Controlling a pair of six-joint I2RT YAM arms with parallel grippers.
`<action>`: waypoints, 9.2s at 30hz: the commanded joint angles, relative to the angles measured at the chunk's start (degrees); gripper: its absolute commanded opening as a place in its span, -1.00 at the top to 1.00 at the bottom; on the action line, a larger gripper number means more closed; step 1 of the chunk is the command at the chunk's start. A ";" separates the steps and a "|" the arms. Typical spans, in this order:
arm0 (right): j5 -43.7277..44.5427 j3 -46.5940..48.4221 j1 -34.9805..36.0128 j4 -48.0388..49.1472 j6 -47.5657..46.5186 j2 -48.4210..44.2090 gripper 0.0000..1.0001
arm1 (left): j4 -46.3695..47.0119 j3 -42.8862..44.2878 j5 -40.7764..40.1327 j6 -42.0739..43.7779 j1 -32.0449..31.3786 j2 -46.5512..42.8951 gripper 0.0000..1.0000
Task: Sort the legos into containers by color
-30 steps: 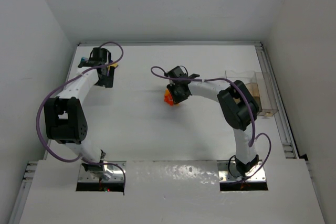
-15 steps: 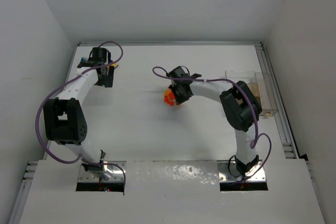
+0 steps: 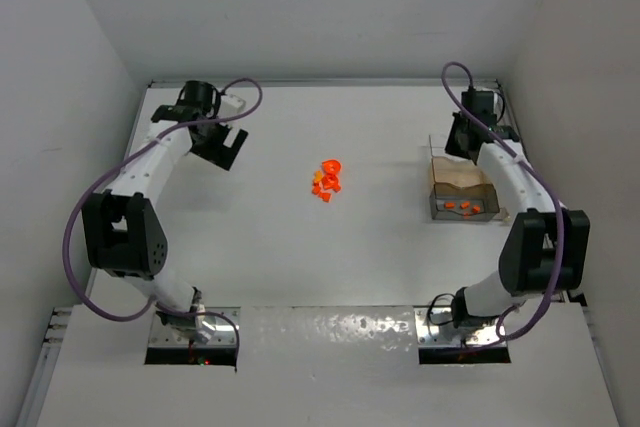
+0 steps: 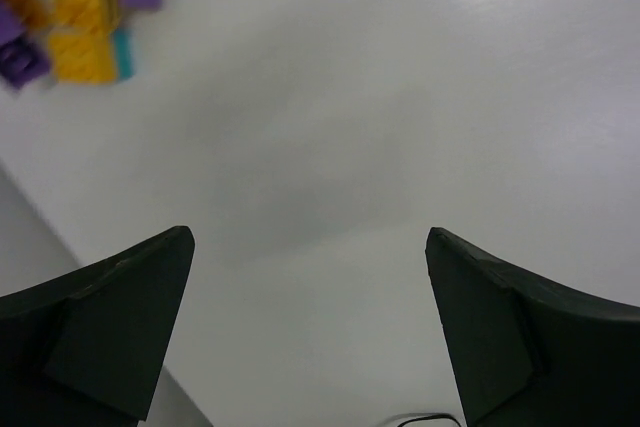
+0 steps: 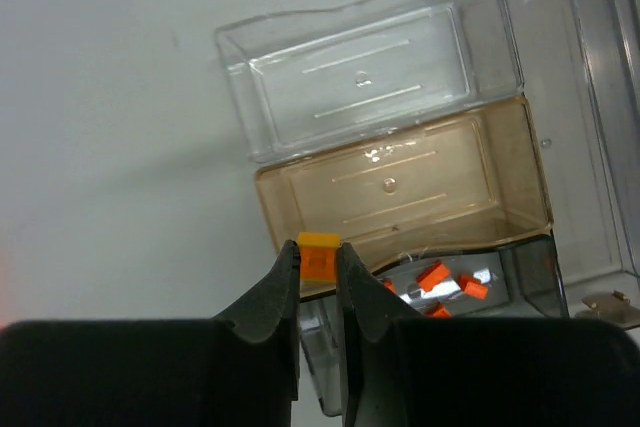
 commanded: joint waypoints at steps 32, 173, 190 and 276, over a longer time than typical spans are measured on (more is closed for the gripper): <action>4.34 7.39 8.63 1.27 -20.68 5.04 0.51 | -1.65 2.72 -6.79 -15.14 -5.95 1.53 -1.00; 6.54 15.92 42.23 0.49 14.02 34.57 0.56 | 0.11 1.51 -24.27 -18.40 -5.33 3.91 -1.00; 15.15 -0.06 28.53 -4.16 12.26 5.24 1.00 | 0.55 0.81 -25.59 -18.23 -5.33 3.73 -1.00; -25.45 1.94 15.07 5.24 -10.86 -4.89 -0.20 | 17.51 29.46 5.25 -6.54 10.50 35.37 0.05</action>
